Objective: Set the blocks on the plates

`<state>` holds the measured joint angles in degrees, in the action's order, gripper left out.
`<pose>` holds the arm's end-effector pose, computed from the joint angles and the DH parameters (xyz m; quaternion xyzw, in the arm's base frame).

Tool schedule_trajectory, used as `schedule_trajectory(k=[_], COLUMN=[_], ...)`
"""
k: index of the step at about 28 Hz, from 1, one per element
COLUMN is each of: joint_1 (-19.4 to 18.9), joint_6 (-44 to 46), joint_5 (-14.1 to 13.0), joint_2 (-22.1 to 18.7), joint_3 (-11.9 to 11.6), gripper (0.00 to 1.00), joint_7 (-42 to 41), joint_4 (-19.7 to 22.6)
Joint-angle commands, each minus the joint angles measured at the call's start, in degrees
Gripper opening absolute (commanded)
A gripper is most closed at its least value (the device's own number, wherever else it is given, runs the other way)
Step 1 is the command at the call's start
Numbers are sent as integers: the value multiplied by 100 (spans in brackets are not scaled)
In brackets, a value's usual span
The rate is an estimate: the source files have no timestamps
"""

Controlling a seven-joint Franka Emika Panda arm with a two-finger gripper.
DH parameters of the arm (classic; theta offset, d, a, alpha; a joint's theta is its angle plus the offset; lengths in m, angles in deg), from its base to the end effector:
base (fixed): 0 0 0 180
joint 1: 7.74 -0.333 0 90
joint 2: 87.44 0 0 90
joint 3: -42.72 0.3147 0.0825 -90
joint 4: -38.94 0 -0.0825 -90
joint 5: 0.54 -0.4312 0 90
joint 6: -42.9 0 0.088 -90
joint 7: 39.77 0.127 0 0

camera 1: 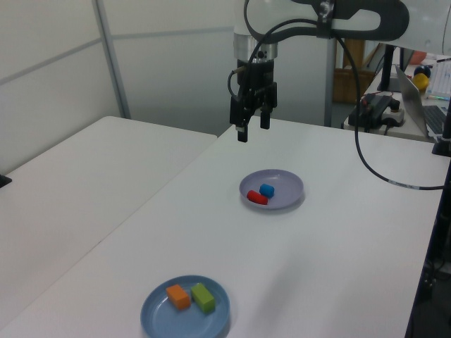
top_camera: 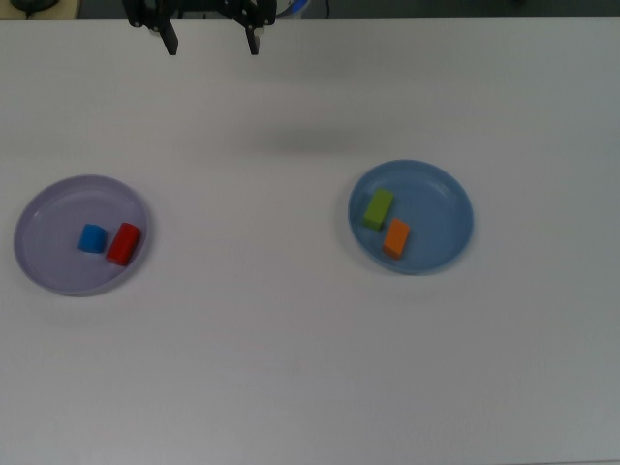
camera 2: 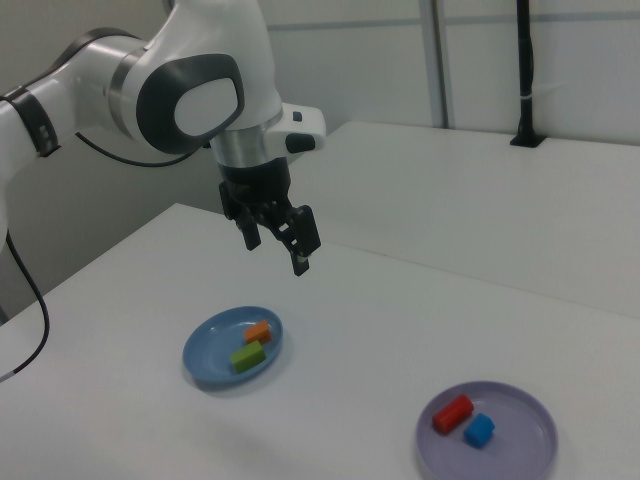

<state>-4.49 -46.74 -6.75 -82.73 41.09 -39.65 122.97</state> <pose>0.6263 -0.0389 0.6070 -0.9976 0.0427 -0.0100 0.0526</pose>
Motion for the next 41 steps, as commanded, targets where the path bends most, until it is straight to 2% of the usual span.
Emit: schedule_trajectory(k=[1, 13, 23, 41], joint_1=[-26, -88, -79, -79], joint_6=[-54, -54, -54, -54], joint_5=[-73, -99, -64, -47], joint_2=[-32, -23, -41, -50], joint_3=[-13, 145, 75, 102], gripper=[100, 100, 100, 100], joint_7=[-153, -161, -161, -161], joint_4=[-19, -10, -27, -28])
